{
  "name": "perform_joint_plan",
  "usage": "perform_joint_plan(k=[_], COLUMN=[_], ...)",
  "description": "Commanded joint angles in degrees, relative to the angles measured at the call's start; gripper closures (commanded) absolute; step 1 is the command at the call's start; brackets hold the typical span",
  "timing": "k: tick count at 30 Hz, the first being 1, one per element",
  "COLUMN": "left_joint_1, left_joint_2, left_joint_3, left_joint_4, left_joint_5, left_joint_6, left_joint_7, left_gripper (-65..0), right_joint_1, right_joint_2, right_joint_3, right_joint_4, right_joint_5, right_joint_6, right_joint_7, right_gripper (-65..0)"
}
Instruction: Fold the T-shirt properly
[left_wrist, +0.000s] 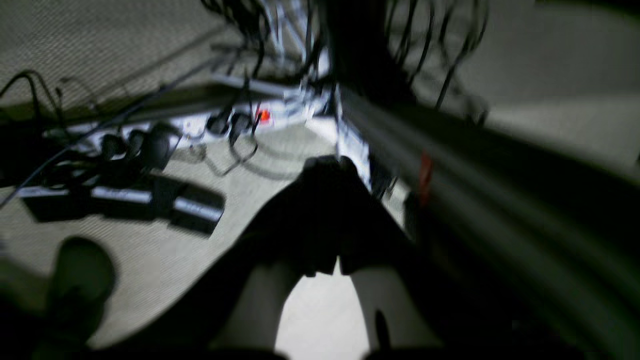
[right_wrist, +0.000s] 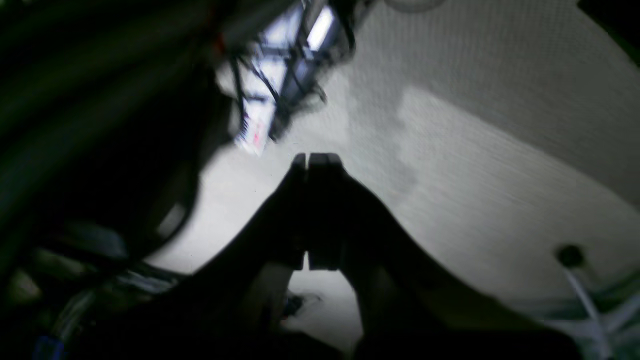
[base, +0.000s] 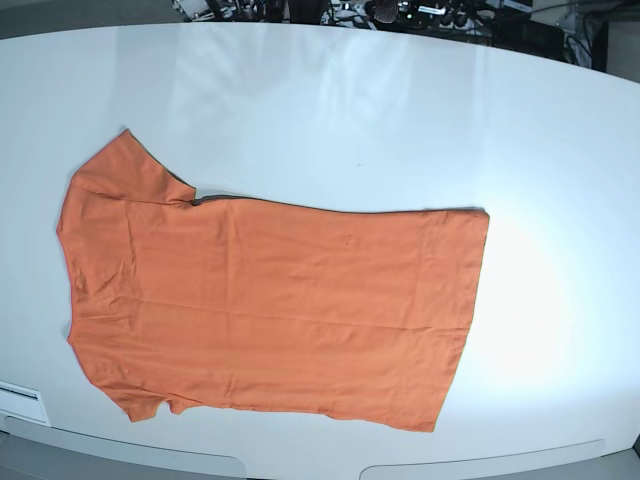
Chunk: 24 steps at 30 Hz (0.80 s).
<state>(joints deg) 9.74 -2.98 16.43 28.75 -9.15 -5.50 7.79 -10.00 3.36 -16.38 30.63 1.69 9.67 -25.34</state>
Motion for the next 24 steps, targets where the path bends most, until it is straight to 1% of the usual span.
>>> perform_joint_plan(k=[1,4,5,8,11,13,15,18,21,23,24], left_joint_1=[0.8,3.0,4.2,8.3,13.4,17.4,21.8,28.8,35.7,40.2,42.4], left_joint_2=[0.1,-0.1,-0.1,-0.2,-1.3,-2.8,-5.0,-9.5,-15.0,-18.6,-20.5], left_joint_3=[0.1,0.1,0.1,0.1,0.1,0.1,0.1,0.1,0.0,0.0,0.0], left_joint_4=[0.5,1.8,2.6,6.3,12.3,17.8,25.0,38.2,52.0,61.1,65.7], left_joint_5=[1.0,2.8,2.8,2.7,1.8,-0.7,-2.3,-6.6,-7.9,-7.6,-6.9], left_joint_6=[-0.5,-1.0,-1.6,-4.0,-6.1,-7.4,-8.7,-11.1,-11.0,-10.8,-10.1], left_joint_7=[0.8,3.4,3.9,6.2,9.2,11.0,12.3,15.0,18.7,19.5,19.5], left_gripper=[0.0,0.0,0.0,0.0,0.0,0.0,0.0,0.0,0.0,0.0,0.0], right_joint_1=[-0.7,-4.0,-5.5,-10.6,-16.6,-21.0,-26.0,-34.0,-41.9,-47.1,-49.7], right_joint_2=[0.2,0.5,0.7,1.1,1.5,1.6,2.0,3.3,5.2,7.1,8.3], right_joint_3=[0.1,0.1,0.1,0.1,0.1,0.1,0.1,0.1,0.1,0.1,0.1], right_joint_4=[0.8,2.1,2.9,7.1,14.4,21.1,29.0,42.3,55.6,64.2,68.4], right_joint_5=[-0.9,-2.2,-2.2,-2.2,-2.1,-2.2,-2.1,-2.1,-2.2,-2.2,-2.2], right_joint_6=[0.8,2.5,3.4,4.7,5.2,5.3,4.8,4.7,4.7,4.4,3.7], right_joint_7=[-0.6,-2.0,-2.2,-3.2,-7.9,-11.9,-15.0,-17.7,-20.8,-21.5,-21.4], right_gripper=[0.0,0.0,0.0,0.0,0.0,0.0,0.0,0.0,0.0,0.0,0.0])
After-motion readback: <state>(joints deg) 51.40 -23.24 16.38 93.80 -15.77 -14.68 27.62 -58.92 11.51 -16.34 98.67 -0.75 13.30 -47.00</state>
